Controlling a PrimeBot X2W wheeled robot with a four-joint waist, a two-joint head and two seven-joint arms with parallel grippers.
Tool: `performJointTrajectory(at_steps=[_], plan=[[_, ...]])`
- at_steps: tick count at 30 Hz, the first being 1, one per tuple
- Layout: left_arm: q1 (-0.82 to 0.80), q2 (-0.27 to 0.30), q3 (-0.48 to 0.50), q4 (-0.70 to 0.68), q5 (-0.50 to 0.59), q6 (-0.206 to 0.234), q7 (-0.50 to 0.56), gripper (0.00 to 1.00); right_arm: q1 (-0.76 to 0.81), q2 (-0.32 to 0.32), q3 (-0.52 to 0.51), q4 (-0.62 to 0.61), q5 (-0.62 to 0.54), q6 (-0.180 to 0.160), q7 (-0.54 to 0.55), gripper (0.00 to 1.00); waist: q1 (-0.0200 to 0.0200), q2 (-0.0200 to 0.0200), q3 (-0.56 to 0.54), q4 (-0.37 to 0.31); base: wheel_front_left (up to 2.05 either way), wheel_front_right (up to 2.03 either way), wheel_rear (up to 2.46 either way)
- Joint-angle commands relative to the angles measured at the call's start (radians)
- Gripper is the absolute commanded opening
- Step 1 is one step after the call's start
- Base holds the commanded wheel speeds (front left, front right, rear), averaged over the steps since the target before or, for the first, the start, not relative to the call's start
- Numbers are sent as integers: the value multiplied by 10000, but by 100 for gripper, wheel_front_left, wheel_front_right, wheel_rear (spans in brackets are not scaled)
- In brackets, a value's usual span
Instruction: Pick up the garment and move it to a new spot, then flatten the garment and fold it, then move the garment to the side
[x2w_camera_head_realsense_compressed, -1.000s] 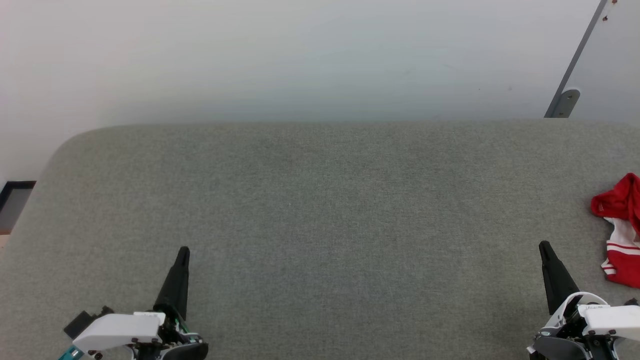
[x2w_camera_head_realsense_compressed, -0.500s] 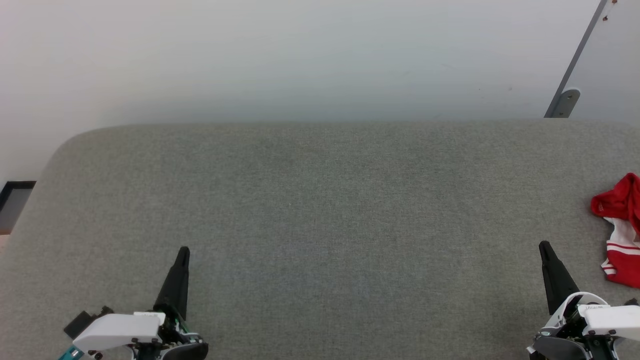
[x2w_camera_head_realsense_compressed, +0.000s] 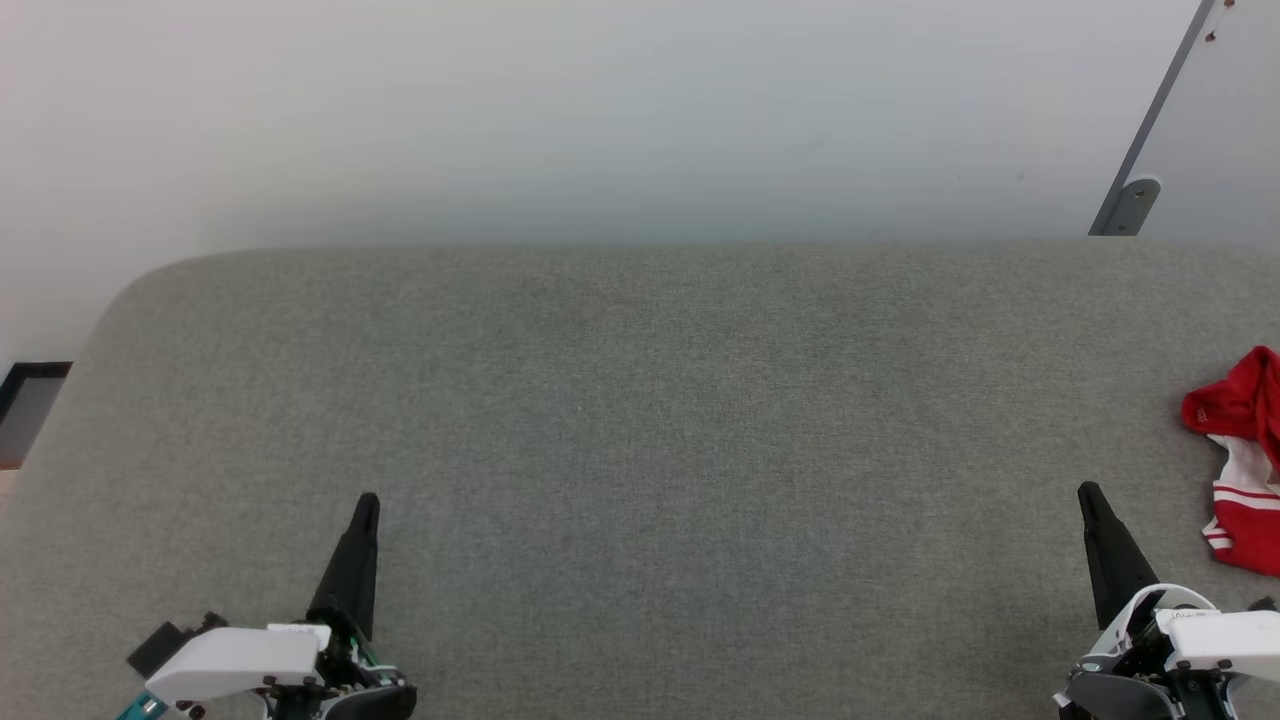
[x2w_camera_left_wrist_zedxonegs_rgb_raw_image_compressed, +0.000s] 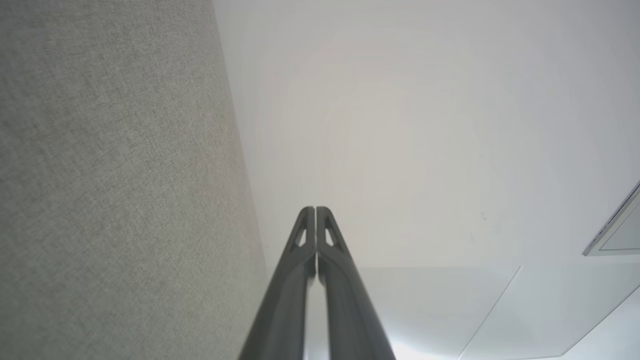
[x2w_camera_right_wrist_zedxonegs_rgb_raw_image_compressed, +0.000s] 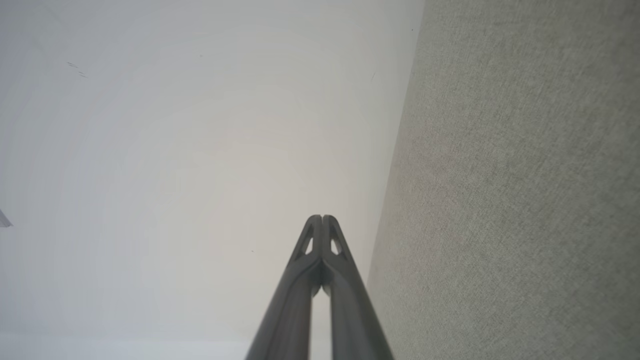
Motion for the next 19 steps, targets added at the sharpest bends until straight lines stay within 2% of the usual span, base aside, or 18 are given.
performJointTrajectory(at_steps=[1,19], plan=[[-96,1,18,-18,-37,-32,14,0,-21,35,2,-26,45,-14,22,0,0,0,0,0,0,0,0],[-96,2,18,-18,-38,-33,13,0,-21,36,3,-26,46,-14,22,0,0,0,0,0,0,0,0]])
